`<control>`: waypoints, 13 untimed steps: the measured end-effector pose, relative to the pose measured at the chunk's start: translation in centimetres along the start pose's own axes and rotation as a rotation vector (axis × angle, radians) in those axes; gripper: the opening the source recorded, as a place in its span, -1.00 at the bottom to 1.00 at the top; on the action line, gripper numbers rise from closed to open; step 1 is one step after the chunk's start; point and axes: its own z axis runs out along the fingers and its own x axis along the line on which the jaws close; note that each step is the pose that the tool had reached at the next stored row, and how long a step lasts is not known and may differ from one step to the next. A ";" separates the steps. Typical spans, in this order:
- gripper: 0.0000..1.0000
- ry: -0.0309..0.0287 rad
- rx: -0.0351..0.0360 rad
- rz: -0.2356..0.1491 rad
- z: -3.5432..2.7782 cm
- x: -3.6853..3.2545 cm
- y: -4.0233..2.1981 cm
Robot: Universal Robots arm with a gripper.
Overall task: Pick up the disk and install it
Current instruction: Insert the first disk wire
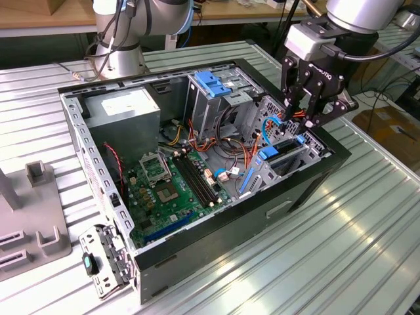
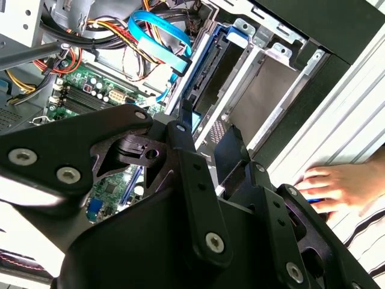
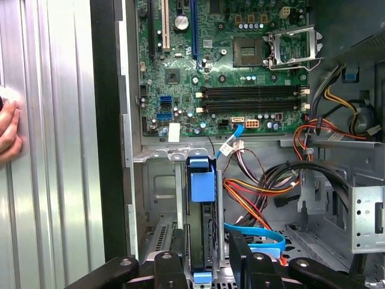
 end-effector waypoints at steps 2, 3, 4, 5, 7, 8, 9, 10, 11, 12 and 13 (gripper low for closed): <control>-0.15 0.0000 0.0000 0.000 0.00 0.00 0.00; -0.15 0.0000 0.0000 0.000 -0.01 -0.01 0.00; -0.15 -0.0001 0.0000 0.000 -0.03 -0.01 0.00; -0.15 0.0001 0.0000 0.000 -0.07 -0.01 -0.01; -0.15 0.0001 0.0000 0.000 -0.29 -0.02 -0.01; -0.15 0.0003 0.0000 0.000 -0.43 -0.02 -0.02; -0.15 0.0001 0.0000 0.000 -0.58 -0.02 -0.03; -0.15 0.0001 0.0000 0.000 -0.67 -0.02 -0.03; -0.15 0.0001 0.0000 0.000 -0.75 -0.02 -0.03; -0.15 0.0003 0.0000 0.000 -0.86 -0.02 -0.04; -0.15 0.0002 0.0001 0.000 -0.93 -0.02 -0.04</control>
